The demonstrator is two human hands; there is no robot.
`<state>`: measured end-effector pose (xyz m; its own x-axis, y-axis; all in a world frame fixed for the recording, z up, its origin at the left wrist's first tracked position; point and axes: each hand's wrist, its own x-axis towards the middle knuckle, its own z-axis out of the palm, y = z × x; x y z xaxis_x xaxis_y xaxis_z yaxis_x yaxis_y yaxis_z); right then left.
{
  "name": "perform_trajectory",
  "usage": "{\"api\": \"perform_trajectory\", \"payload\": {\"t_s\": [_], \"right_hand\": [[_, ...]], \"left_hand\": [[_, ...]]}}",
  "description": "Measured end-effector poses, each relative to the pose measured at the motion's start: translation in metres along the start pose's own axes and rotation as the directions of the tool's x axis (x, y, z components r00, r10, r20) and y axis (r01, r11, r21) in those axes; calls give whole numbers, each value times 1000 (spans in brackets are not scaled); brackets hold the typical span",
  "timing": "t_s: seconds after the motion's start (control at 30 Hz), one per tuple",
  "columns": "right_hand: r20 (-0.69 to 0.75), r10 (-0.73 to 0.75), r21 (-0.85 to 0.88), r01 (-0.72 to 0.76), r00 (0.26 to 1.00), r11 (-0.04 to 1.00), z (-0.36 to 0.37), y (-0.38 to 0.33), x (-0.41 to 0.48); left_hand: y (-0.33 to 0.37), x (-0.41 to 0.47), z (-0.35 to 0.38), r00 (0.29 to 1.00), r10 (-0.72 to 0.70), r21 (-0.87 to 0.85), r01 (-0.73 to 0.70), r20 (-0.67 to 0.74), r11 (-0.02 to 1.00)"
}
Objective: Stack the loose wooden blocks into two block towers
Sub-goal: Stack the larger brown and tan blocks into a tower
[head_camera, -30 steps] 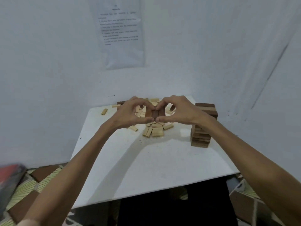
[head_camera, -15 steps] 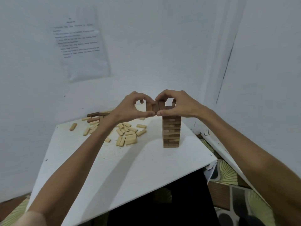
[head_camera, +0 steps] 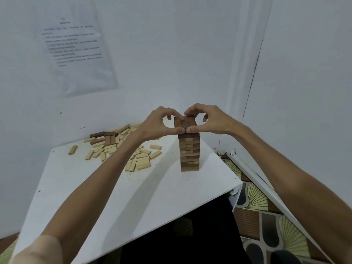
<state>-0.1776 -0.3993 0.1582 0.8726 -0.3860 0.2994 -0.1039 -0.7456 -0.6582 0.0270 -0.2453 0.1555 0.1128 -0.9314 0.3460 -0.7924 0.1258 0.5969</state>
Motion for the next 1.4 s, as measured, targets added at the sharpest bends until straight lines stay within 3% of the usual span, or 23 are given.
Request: {"api": "perform_trajectory", "payload": {"t_s": [1.4], "right_hand": [[57,38,22,-39,998,999,-1,16,-1]], "left_hand": [[-7,0,17,998,-59,-38,58,-12,998]]}}
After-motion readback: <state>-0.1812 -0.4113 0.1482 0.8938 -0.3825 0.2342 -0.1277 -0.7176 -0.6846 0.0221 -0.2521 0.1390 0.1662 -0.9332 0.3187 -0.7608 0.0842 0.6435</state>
